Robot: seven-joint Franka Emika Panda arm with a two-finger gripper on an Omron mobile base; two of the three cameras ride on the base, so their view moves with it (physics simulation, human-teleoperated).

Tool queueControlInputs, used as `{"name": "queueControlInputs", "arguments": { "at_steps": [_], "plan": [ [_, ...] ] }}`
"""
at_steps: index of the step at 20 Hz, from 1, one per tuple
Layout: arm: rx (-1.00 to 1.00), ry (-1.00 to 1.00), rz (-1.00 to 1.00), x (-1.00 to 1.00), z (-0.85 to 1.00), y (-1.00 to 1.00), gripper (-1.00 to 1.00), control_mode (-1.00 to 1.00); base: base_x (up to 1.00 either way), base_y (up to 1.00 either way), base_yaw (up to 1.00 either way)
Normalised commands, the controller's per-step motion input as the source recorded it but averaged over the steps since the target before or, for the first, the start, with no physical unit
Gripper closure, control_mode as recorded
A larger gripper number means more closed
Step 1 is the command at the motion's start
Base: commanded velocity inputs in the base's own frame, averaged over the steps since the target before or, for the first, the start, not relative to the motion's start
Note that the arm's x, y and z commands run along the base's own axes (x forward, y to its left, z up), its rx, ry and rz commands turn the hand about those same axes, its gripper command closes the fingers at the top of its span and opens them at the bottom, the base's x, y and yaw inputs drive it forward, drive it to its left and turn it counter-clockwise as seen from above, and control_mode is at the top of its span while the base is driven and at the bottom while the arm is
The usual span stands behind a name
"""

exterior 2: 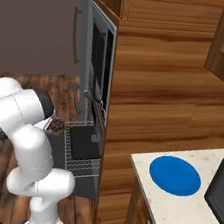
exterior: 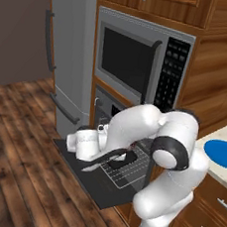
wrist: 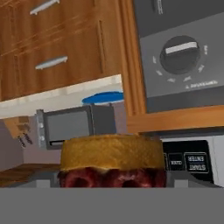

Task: Take the baked cake out of the oven and place it on the plate for cooling. Then close the oven door.

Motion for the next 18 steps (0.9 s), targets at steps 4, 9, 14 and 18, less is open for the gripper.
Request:
{"name": "queueControlInputs", "arguments": {
  "at_steps": [4,9,14,18],
  "plan": [
    [-0.07,0.24,-0.02,-0.93,0.55,-0.61,1.00,-1.00,0.00,0.00,0.00],
    [-0.05,0.25,0.00,-0.99,0.27,-0.86,1.00,-1.00,0.00,0.00,0.00],
    [-0.01,0.23,-0.01,-0.72,0.55,-0.83,1.00,-1.00,0.00,0.00,0.00],
    [0.00,0.32,-0.01,-0.22,0.56,-0.98,1.00,-1.00,0.00,0.00,0.00]
  ]
}}
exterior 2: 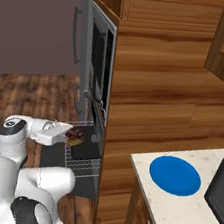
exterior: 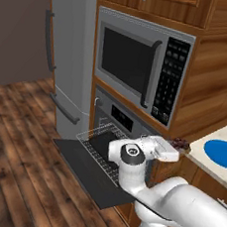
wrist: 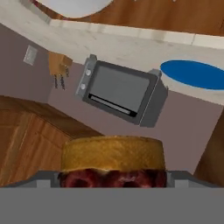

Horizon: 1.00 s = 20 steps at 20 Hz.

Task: Take the baked cake out of the oven and place it on the plate for cooling. Then close the oven door.

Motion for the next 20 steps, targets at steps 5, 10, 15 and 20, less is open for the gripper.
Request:
{"name": "queueControlInputs", "arguments": {
  "at_steps": [5,10,15,20],
  "plan": [
    [0.03,0.20,0.00,-0.36,0.13,-1.00,1.00,-1.00,0.00,0.00,0.00],
    [0.17,0.02,0.05,-0.32,0.00,-1.00,1.00,-1.00,0.00,0.00,0.00],
    [0.20,0.04,0.11,-0.03,-0.05,-1.00,1.00,-1.00,0.00,0.00,0.00],
    [0.00,0.22,0.08,0.26,-0.51,-0.79,1.00,-1.00,0.00,0.00,0.00]
  ]
}}
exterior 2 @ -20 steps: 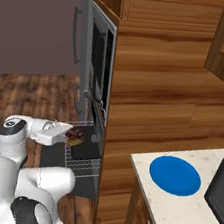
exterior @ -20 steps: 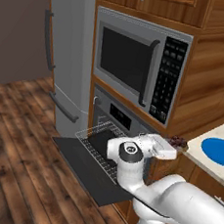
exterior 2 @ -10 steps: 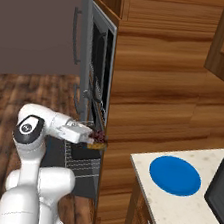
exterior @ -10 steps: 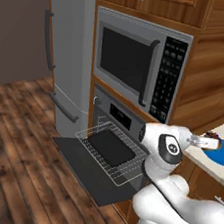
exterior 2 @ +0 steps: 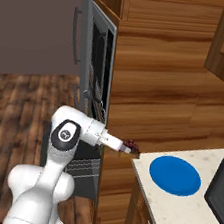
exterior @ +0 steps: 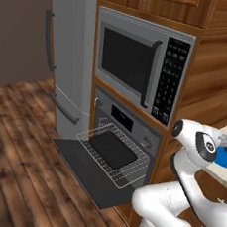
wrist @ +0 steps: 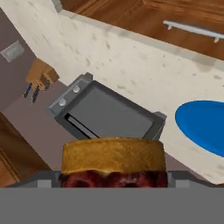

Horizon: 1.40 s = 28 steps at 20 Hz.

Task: Take the baked cake out of the oven and place it on the plate for cooling. Then close the oven door.

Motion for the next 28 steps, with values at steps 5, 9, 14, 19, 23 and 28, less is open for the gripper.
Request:
{"name": "queueControlInputs", "arguments": {
  "at_steps": [5,9,14,19,23,28],
  "plan": [
    [0.06,0.13,0.13,0.91,-0.20,-0.28,1.00,-1.00,0.00,0.00,0.00],
    [0.17,0.08,0.09,0.72,0.00,-0.49,1.00,-1.00,0.00,0.00,0.00],
    [0.30,0.23,0.01,0.73,0.07,-0.39,1.00,-1.00,0.00,0.00,0.00],
    [0.41,0.25,0.00,0.56,0.14,-0.26,1.00,-1.00,0.00,0.00,0.00],
    [0.45,0.01,0.00,0.08,-0.22,-0.37,1.00,-1.00,0.00,0.00,0.00],
    [0.28,-0.17,0.00,0.01,-0.57,-0.28,1.00,-1.00,0.00,0.00,0.00]
  ]
}}
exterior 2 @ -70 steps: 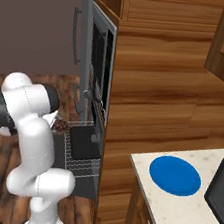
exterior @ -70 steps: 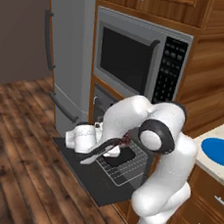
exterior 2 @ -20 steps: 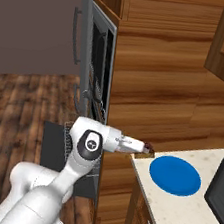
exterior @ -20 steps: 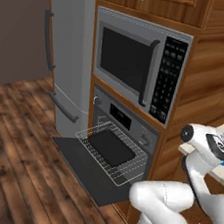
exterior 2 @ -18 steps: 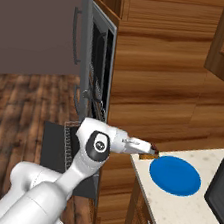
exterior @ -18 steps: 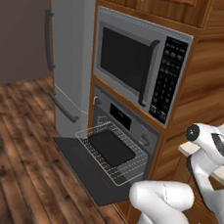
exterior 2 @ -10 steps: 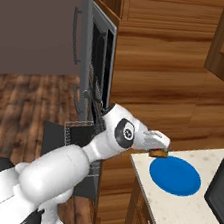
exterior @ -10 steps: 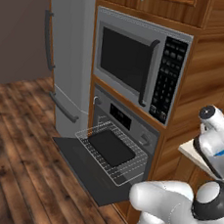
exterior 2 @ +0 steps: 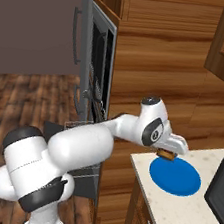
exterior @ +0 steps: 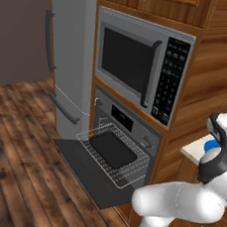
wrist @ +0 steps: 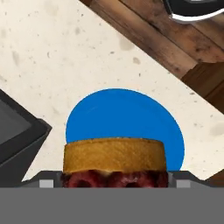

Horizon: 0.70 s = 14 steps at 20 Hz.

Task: Take the baked cake out of the oven and place it on the plate for cooling. Then close the oven door.

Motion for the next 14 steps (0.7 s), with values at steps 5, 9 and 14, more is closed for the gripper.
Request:
{"name": "queueControlInputs", "arguments": {
  "at_steps": [5,9,14],
  "plan": [
    [0.03,-0.26,0.00,0.15,-0.73,0.00,1.00,-1.00,0.00,0.00,0.00],
    [-0.01,-0.28,0.00,0.00,-0.58,-0.01,1.00,-1.00,0.00,0.00,0.00],
    [-0.03,-0.18,-0.07,0.04,-0.18,-0.12,1.00,-1.00,0.00,0.00,0.00]
  ]
}}
